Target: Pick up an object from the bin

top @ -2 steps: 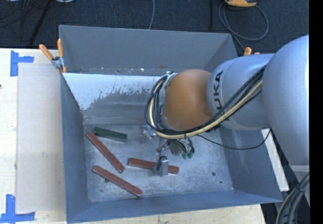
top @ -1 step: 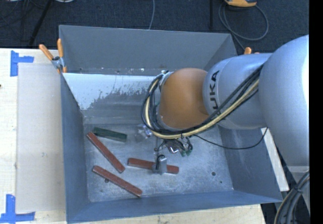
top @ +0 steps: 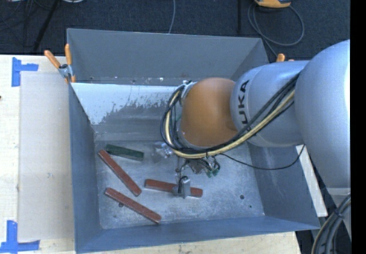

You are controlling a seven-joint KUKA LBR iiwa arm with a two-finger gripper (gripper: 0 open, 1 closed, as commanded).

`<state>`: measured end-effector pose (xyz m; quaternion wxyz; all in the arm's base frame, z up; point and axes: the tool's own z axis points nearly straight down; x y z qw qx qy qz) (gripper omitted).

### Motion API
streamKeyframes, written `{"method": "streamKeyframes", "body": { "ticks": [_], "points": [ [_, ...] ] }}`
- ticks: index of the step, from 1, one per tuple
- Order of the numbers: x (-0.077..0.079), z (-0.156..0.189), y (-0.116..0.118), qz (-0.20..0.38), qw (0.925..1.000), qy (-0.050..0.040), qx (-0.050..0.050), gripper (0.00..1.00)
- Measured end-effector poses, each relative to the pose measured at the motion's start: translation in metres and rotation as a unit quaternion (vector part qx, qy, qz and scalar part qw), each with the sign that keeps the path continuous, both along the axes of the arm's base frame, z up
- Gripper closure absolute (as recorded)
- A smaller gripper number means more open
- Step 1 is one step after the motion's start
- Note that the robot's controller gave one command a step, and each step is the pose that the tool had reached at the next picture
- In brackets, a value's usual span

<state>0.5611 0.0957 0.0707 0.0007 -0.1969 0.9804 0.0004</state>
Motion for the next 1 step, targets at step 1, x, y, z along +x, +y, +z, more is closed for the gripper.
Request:
{"method": "streamKeyframes", "body": {
  "ticks": [1],
  "points": [
    [-0.0126, -0.0007, 0.0112, -0.016, 0.9999, 0.0022, -0.001, 0.00]
  ]
}}
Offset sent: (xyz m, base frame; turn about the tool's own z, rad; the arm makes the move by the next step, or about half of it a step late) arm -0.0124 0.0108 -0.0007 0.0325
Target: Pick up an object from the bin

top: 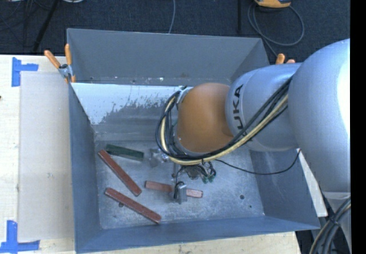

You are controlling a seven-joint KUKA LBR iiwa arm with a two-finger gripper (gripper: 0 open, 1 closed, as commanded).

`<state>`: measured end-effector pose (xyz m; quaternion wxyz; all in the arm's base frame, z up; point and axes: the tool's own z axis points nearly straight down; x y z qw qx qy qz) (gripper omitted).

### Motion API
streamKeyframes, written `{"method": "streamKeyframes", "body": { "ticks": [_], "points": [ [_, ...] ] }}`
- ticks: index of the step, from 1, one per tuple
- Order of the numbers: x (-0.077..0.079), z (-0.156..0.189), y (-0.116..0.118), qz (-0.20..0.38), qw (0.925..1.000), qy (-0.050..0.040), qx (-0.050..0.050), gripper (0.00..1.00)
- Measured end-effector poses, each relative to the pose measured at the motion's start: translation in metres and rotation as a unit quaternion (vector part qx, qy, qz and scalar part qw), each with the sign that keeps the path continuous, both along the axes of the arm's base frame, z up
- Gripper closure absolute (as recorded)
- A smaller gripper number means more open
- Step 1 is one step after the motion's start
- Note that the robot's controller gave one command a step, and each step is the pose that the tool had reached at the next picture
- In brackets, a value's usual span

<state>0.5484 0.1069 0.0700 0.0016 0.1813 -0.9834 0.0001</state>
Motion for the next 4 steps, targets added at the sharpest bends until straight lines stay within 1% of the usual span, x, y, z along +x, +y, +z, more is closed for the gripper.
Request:
{"method": "streamKeyframes", "body": {
  "ticks": [1, 2, 3, 4],
  "points": [
    [0.025, 0.001, -0.033, 0.023, 0.9997, -0.0034, 0.001, 0.00],
    [-0.045, -0.001, -0.007, -0.055, 0.9985, 0.0015, 0.000, 0.00],
    [0.024, 0.000, -0.054, -0.051, 0.9987, -0.0044, 0.000, 0.00],
    [0.022, 0.000, -0.051, -0.050, 0.9987, -0.0015, 0.001, 1.00]
  ]
}}
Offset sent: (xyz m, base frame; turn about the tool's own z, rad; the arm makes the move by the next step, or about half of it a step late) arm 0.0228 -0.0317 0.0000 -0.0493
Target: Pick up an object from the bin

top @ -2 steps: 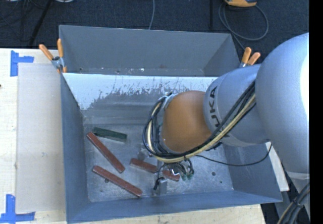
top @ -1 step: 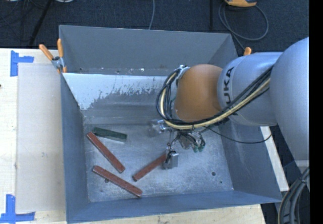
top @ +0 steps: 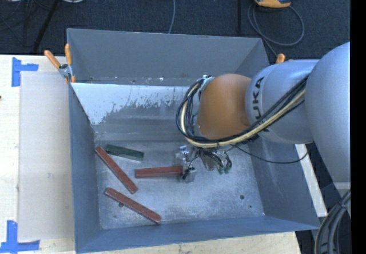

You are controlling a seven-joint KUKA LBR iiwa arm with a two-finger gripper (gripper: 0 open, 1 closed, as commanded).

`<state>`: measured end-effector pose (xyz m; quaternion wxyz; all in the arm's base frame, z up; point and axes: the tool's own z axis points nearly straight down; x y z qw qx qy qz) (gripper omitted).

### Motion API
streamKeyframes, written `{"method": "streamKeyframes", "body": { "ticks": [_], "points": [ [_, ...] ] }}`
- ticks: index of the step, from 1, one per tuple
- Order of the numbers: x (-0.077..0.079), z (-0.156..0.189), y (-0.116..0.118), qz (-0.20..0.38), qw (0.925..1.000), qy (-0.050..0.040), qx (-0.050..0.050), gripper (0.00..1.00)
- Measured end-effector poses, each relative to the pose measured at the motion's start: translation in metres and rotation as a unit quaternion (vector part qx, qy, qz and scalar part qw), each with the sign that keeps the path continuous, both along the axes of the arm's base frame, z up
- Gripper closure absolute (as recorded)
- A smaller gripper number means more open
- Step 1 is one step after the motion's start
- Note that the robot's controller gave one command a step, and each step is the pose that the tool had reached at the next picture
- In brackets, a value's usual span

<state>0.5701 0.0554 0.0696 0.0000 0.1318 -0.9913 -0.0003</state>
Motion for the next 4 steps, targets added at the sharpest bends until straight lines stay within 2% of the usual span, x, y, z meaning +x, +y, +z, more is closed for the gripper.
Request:
{"method": "streamKeyframes", "body": {
  "ticks": [1, 2, 3, 4],
  "points": [
    [0.000, 0.000, 0.000, -0.001, 1.0000, 0.0000, 0.000, 0.00],
    [0.000, 0.000, 0.000, -0.001, 1.0000, -0.0001, 0.000, 1.00],
    [0.008, 0.000, -0.057, 0.187, 0.9823, -0.0006, -0.001, 1.00],
    [0.001, 0.139, -0.088, 0.268, 0.9635, -0.0040, -0.002, 1.00]
  ]
}}
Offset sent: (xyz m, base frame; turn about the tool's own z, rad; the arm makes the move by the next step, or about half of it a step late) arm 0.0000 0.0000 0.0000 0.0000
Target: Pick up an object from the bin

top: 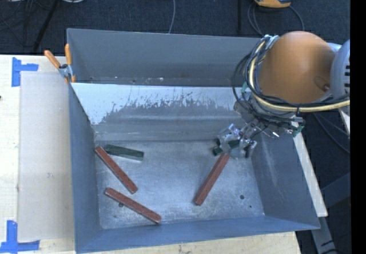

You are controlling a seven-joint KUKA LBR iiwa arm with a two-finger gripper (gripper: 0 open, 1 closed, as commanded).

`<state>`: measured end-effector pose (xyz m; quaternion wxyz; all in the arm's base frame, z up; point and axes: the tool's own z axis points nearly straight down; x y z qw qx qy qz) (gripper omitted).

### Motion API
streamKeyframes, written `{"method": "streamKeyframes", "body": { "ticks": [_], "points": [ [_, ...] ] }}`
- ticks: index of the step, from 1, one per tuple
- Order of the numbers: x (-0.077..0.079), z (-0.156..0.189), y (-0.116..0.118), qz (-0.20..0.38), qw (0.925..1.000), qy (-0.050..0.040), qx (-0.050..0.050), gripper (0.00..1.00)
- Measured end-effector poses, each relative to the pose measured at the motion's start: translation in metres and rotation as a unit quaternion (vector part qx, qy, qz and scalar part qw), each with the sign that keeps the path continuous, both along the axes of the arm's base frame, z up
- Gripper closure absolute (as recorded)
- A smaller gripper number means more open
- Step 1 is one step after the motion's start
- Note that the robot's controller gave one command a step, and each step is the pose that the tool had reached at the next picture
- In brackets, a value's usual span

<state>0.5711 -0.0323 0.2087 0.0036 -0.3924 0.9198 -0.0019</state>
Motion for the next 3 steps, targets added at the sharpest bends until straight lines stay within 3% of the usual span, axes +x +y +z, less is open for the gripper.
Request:
{"method": "streamKeyframes", "body": {
  "ticks": [1, 2, 3],
  "points": [
    [-0.002, -0.005, 0.001, -0.001, 1.0000, 0.0040, 0.001, 0.00],
    [0.015, -0.143, 0.031, 0.135, 0.9908, 0.0075, 0.001, 0.00],
    [0.017, -0.139, 0.030, 0.132, 0.9912, 0.0048, 0.001, 1.00]
  ]
}}
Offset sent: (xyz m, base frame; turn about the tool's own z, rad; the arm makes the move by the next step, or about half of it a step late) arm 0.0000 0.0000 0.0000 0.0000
